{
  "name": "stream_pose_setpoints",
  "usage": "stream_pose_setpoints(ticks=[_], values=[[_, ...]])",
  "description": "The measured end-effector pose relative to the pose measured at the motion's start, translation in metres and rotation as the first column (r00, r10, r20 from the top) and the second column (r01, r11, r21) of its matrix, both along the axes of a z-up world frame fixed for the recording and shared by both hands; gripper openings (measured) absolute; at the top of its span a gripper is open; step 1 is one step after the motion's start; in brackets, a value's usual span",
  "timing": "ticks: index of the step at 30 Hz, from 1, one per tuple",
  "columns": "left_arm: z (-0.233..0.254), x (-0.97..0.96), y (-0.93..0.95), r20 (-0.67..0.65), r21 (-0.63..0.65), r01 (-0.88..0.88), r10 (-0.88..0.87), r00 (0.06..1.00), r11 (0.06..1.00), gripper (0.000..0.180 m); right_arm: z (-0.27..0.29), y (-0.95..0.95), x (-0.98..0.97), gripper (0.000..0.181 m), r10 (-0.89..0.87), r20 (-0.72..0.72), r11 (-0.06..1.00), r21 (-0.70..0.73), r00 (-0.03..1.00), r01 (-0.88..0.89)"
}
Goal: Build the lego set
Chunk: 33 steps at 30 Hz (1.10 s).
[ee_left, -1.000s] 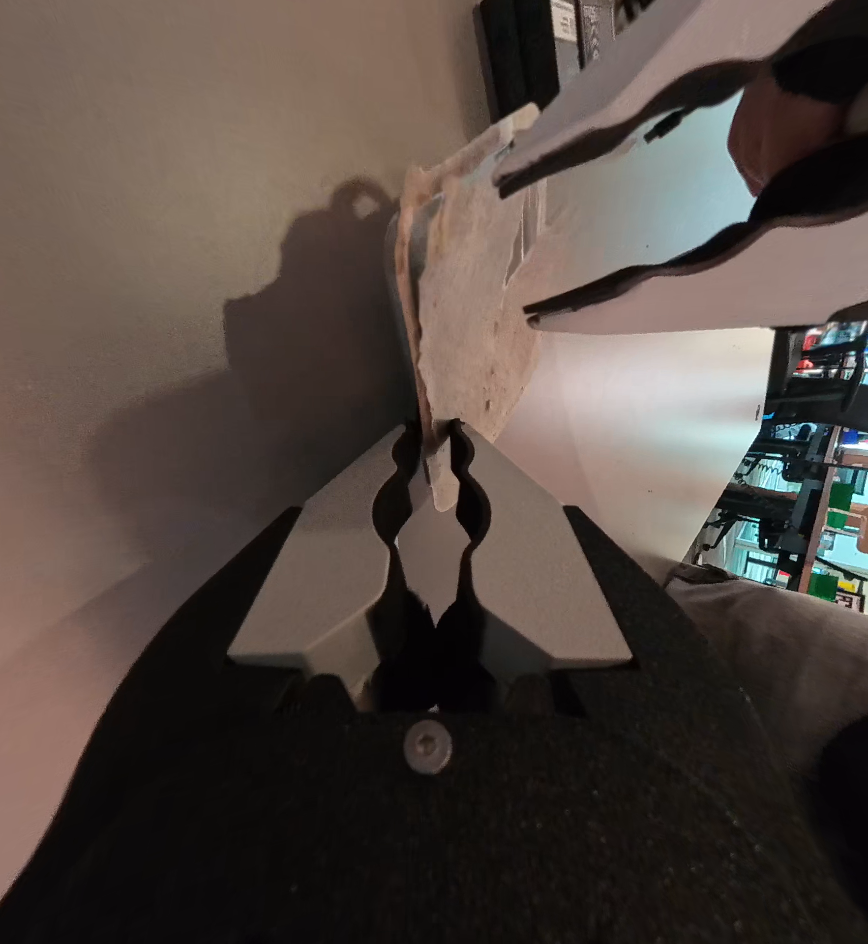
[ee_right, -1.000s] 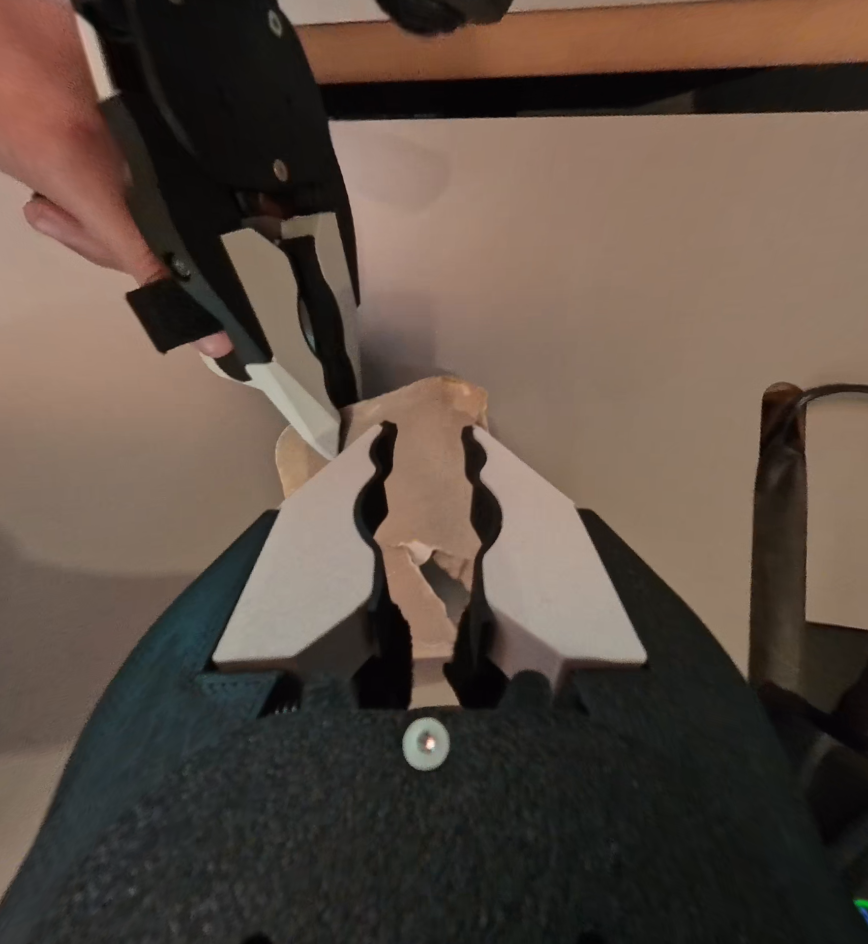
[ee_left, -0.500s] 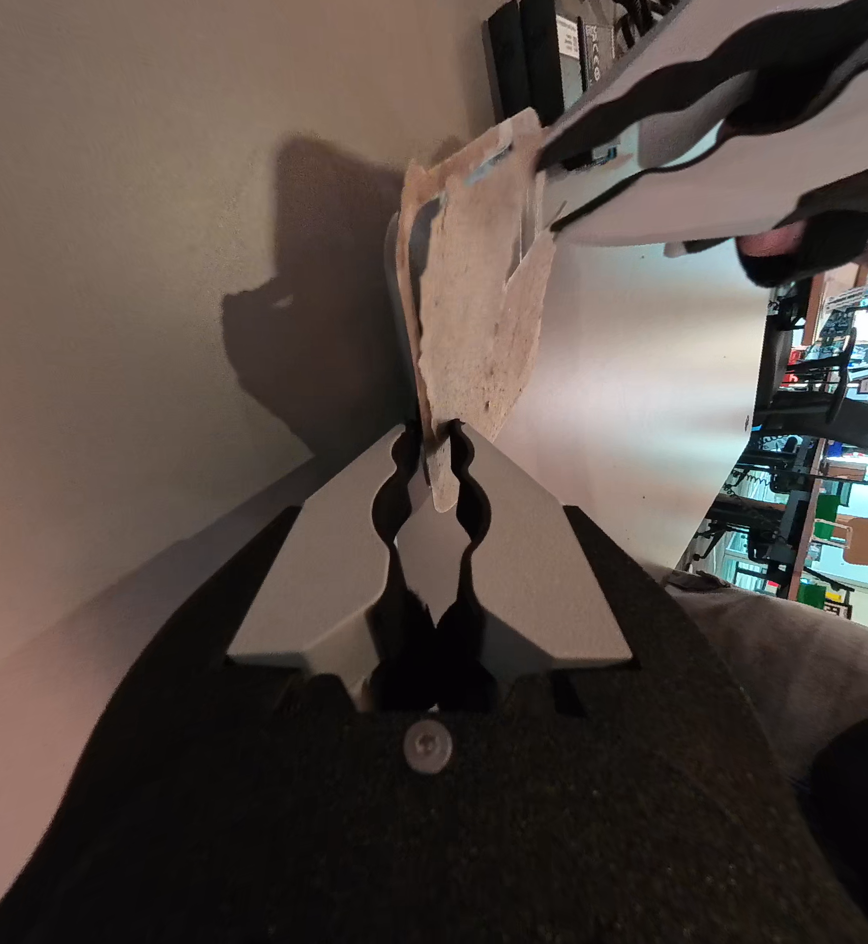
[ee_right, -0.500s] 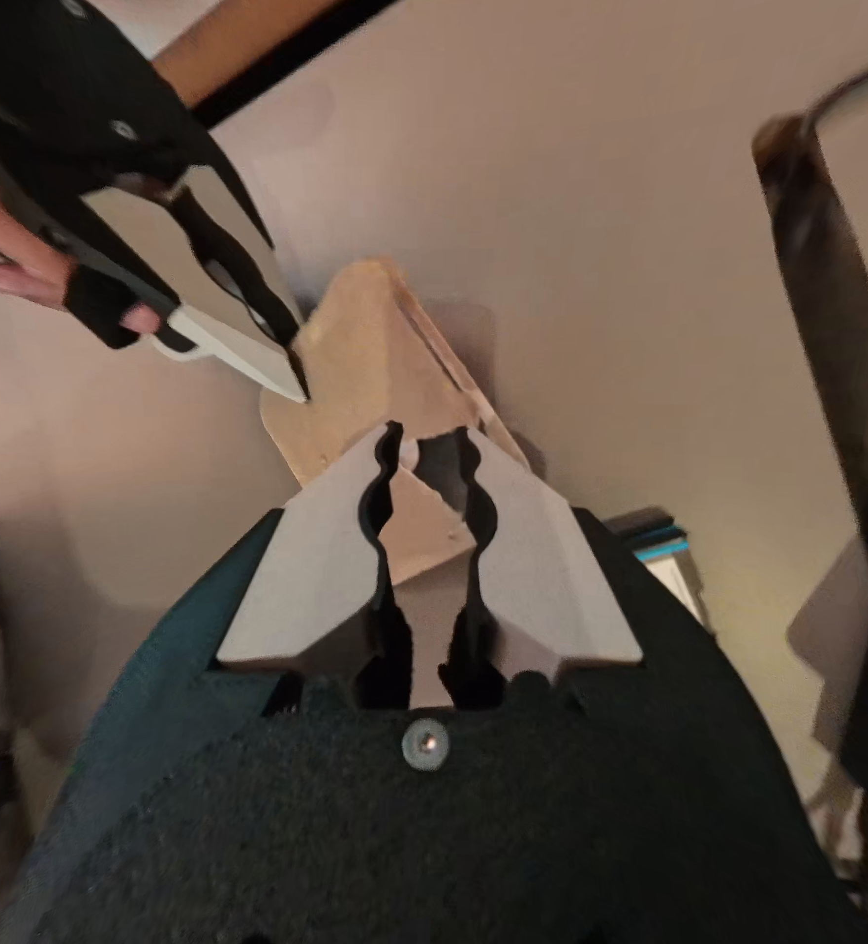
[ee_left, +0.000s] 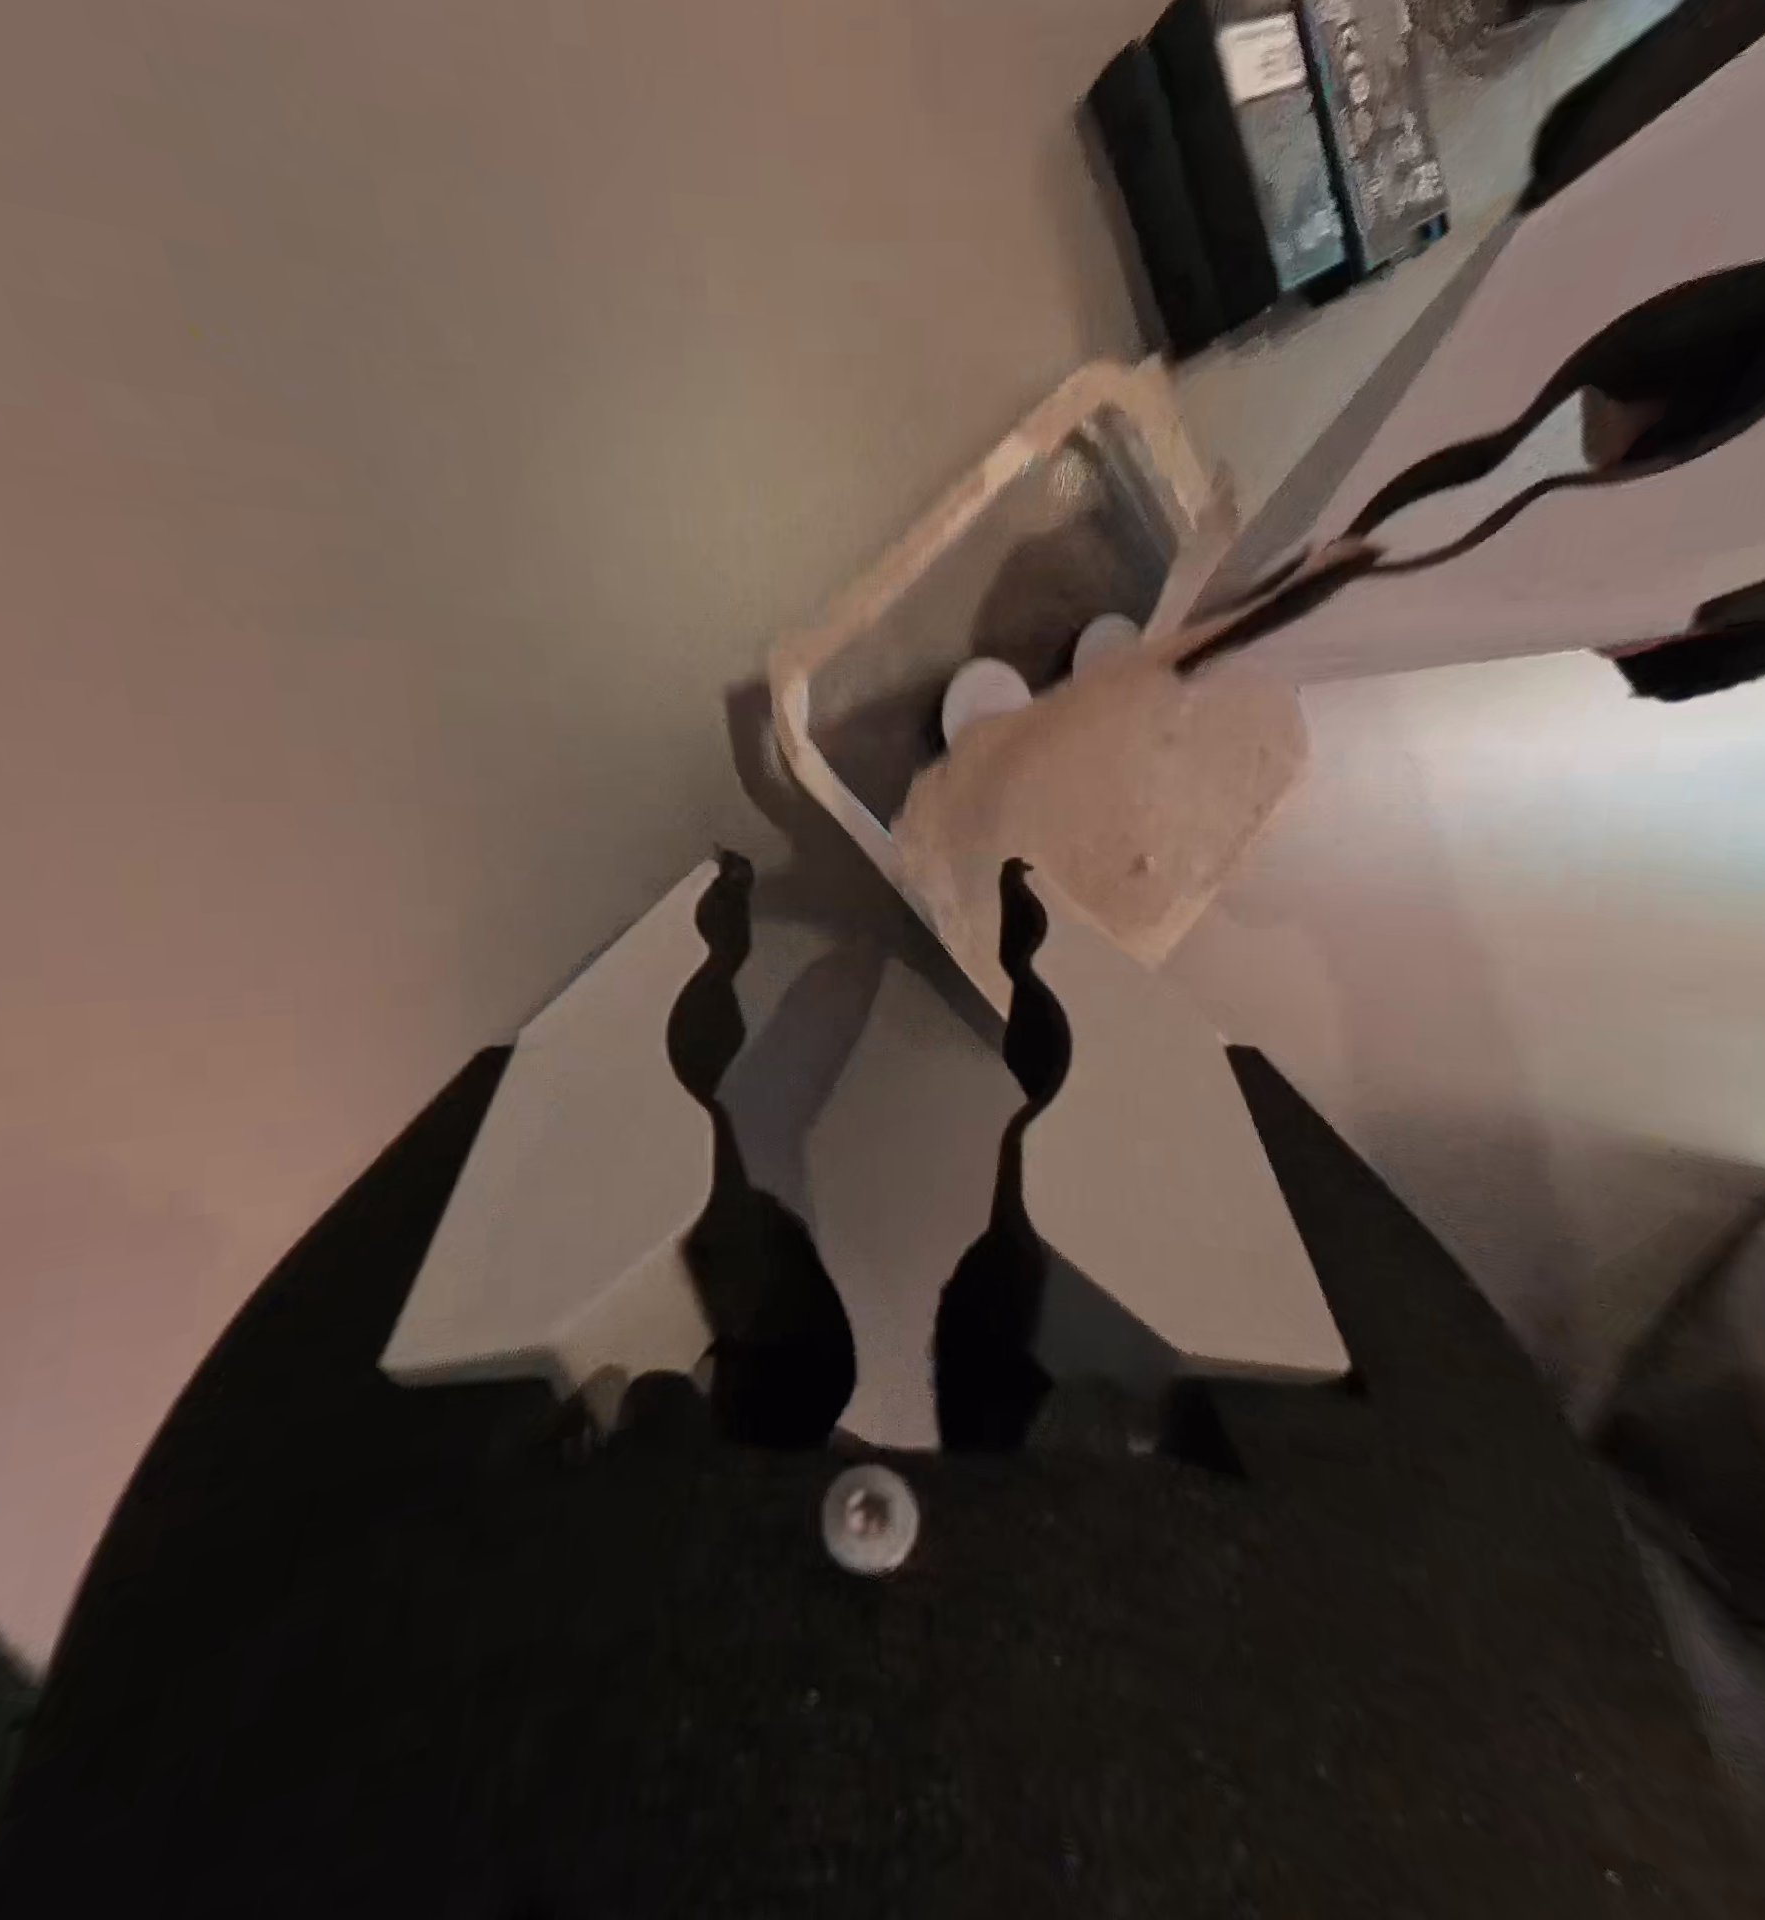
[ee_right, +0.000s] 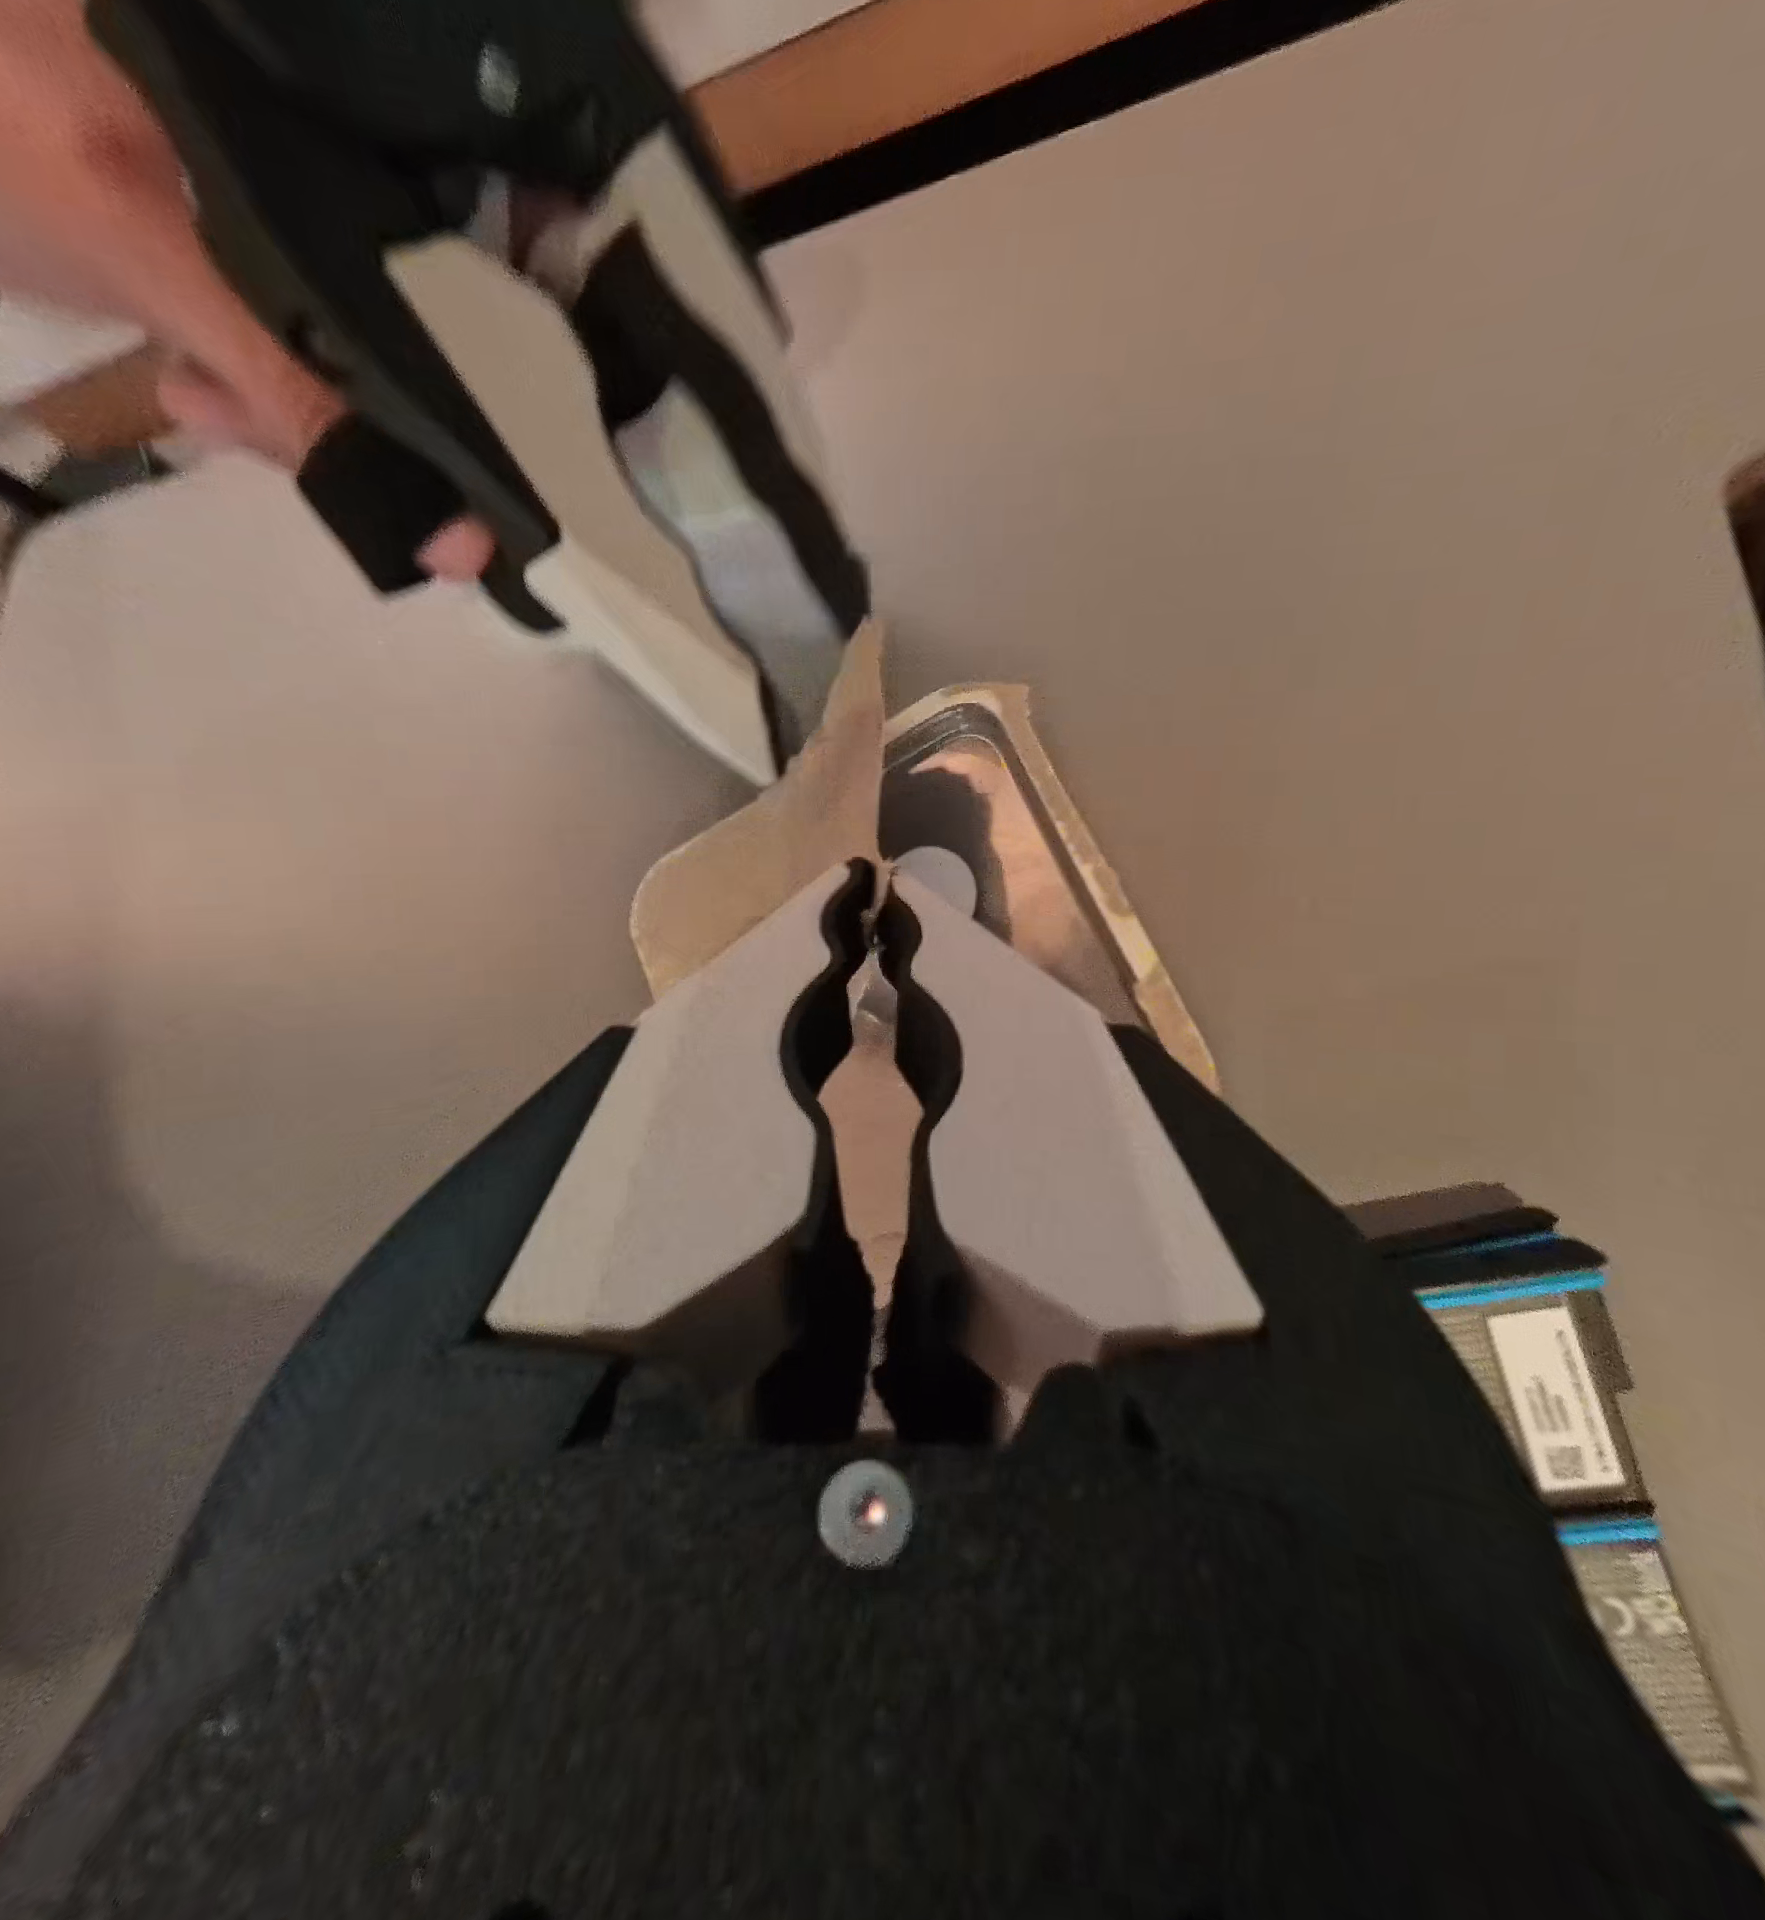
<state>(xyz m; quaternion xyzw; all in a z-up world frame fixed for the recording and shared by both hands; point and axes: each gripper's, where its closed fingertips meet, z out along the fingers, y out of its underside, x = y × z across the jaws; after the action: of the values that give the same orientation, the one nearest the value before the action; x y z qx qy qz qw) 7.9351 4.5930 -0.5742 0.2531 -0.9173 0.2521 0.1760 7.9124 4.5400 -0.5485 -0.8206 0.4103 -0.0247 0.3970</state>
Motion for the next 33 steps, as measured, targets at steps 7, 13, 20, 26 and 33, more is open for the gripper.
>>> stream_pose_setpoints(ticks=[7,13,20,26,33], values=[[0.023,-0.015,-0.019,0.380,0.055,0.446,-0.432,0.818,0.893,0.024,0.002,0.011,-0.008,0.000,0.123,0.087,0.990,-0.081,0.989,-0.116],[0.012,-0.028,-0.016,0.503,0.149,0.570,-0.558,0.660,0.808,0.000,0.006,0.012,-0.019,0.016,0.086,-0.010,0.994,0.065,0.996,-0.085],[0.018,-0.042,-0.010,0.671,0.278,0.681,-0.644,0.368,0.678,0.000,0.026,-0.023,-0.005,0.027,0.202,0.045,0.973,0.105,0.978,-0.206],[0.020,-0.046,-0.014,0.684,0.309,0.704,-0.664,0.303,0.640,0.000,-0.009,0.000,0.002,0.024,0.458,0.072,0.888,-0.091,0.886,-0.451],[0.021,-0.046,-0.016,0.682,0.311,0.700,-0.664,0.306,0.643,0.000,-0.036,0.014,-0.006,0.024,0.539,0.042,0.831,-0.186,0.841,-0.524]])
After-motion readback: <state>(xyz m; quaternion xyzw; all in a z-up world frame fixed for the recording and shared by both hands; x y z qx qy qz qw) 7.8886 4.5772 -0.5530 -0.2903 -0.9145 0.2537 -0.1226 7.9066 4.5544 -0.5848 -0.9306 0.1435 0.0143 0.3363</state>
